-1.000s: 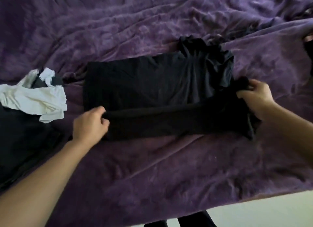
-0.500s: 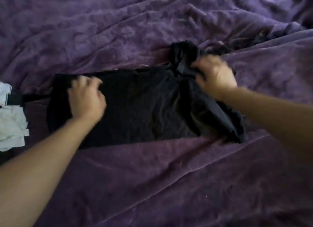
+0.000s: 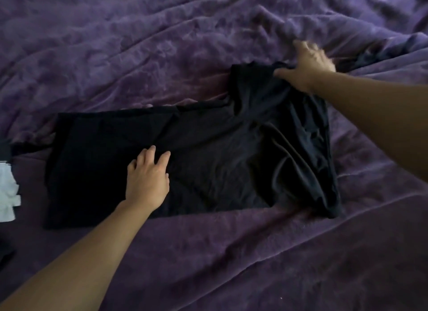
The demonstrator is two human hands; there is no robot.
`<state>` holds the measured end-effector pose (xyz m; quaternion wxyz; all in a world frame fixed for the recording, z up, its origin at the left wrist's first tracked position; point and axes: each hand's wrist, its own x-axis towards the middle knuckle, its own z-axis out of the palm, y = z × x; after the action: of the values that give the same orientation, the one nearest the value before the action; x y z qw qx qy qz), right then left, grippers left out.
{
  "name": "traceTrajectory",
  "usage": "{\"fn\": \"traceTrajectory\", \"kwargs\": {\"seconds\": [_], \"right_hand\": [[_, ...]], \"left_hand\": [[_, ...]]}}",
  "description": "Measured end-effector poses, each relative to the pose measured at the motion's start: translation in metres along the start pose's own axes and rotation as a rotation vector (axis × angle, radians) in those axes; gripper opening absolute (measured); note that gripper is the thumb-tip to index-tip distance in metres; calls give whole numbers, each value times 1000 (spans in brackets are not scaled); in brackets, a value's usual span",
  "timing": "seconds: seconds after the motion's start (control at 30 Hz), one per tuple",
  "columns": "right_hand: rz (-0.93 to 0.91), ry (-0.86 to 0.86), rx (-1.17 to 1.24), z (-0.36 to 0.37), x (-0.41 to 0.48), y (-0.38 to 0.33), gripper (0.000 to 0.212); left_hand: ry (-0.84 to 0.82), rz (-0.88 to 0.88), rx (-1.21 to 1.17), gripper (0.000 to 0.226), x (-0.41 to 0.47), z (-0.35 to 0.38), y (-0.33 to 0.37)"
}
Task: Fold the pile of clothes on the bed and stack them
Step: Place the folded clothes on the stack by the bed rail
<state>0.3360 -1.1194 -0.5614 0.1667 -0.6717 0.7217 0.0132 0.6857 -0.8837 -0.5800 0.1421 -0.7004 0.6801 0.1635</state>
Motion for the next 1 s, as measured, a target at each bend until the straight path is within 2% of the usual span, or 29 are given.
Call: {"fn": "traceTrajectory", "kwargs": {"seconds": [0.07,0.13,0.2,0.27,0.3,0.37,0.43,0.47,0.53,0.6,0.67,0.73,0.83,0.9,0.93,1.0], "right_hand": [[153,-121,198,14,4,-12,96],[257,-177,345,29,7,-19,94],[283,-267,439,32,10,-25,88],[229,-333,463,22,9,-30,72],[153,-273,448,13,2,-32,59],[-109,23,347,-5,-22,-29,37],[-455,275,223,-12,-69,-21,32],[-605,302,169,-10,-97,-15,32],[-779,218,18,7,-152,9,34],[-782,51,-95,29,-202,38,32],[-754,-44,-75,44,-239,63,20],[-665,3,38,47,-255,77,18],[-456,241,107,34,-241,80,20],[-367,349,68,28,-218,69,22],[-364,348,46,29,-208,58,31],[-460,233,-28,37,-192,39,46]], "left_hand": [[-10,-5,2,58,0,1,0],[-15,-8,9,59,0,2,0],[-12,-10,17,59,0,3,0],[-19,-13,22,59,0,2,1],[-26,-16,22,60,0,0,2],[-48,-33,16,59,1,-6,5],[-74,-49,-1,59,0,-13,8],[-82,-57,-15,58,-1,-16,10],[-80,-79,-50,54,-3,-22,16],[0,-74,-94,48,-6,-28,27],[152,-7,-163,43,-10,-33,46],[310,113,-234,41,-11,-36,71],[448,319,-269,44,-1,-41,113],[403,401,-224,47,7,-40,138],[329,431,-171,49,9,-37,148],[144,453,-60,51,6,-23,155]]}}
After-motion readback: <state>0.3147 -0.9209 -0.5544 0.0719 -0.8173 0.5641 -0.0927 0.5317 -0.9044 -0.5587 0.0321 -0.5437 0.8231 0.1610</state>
